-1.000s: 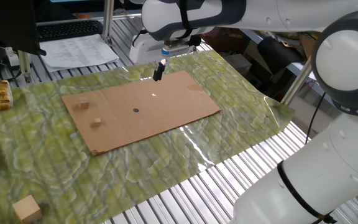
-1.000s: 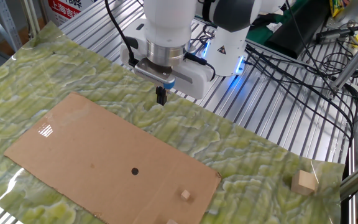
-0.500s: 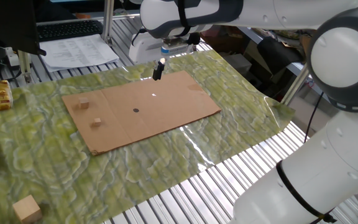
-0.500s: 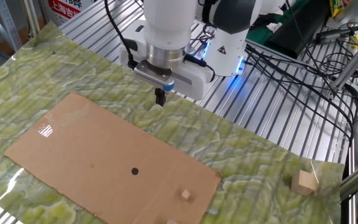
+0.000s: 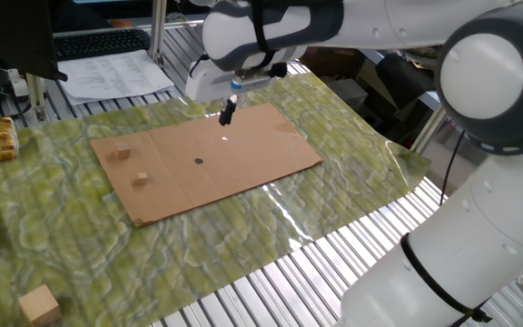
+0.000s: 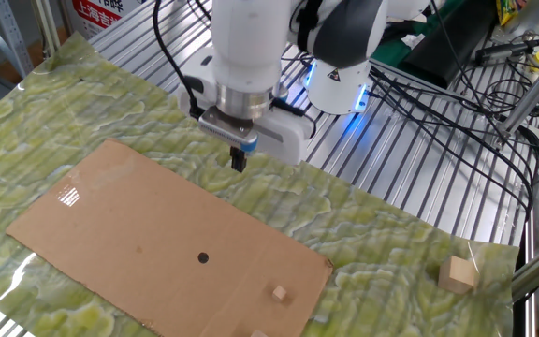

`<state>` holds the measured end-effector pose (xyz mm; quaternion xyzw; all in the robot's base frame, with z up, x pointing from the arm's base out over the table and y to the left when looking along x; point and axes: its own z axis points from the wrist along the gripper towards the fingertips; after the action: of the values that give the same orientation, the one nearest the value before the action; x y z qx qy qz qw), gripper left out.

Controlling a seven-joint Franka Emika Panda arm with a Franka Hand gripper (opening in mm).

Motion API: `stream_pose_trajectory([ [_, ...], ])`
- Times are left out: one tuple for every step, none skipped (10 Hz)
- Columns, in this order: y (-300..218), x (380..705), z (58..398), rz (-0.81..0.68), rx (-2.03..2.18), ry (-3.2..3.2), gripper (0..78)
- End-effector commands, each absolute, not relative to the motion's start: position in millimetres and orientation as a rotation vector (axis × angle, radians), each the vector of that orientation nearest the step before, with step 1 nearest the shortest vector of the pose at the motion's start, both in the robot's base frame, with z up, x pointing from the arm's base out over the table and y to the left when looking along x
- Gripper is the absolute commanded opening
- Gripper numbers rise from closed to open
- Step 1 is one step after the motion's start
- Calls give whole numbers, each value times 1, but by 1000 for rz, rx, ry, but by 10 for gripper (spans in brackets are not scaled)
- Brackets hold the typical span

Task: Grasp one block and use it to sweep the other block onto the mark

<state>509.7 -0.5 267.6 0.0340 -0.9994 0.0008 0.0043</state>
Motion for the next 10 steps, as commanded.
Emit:
stream_pose_trajectory([
  [-2,519,254,0,50,-3151,0],
  [-3,521,250,3,34,-3152,0],
  [-4,522,248,13,21,-3157,0],
  [-5,525,251,20,13,-3148,0],
  [-5,526,251,20,10,-3145,0],
  [-6,528,253,20,13,-3143,0],
  [-6,528,253,20,12,-3143,0],
  [-6,528,253,21,8,-3136,0],
  [-6,528,253,21,7,-3135,0],
  [-6,528,253,21,10,-3136,0],
])
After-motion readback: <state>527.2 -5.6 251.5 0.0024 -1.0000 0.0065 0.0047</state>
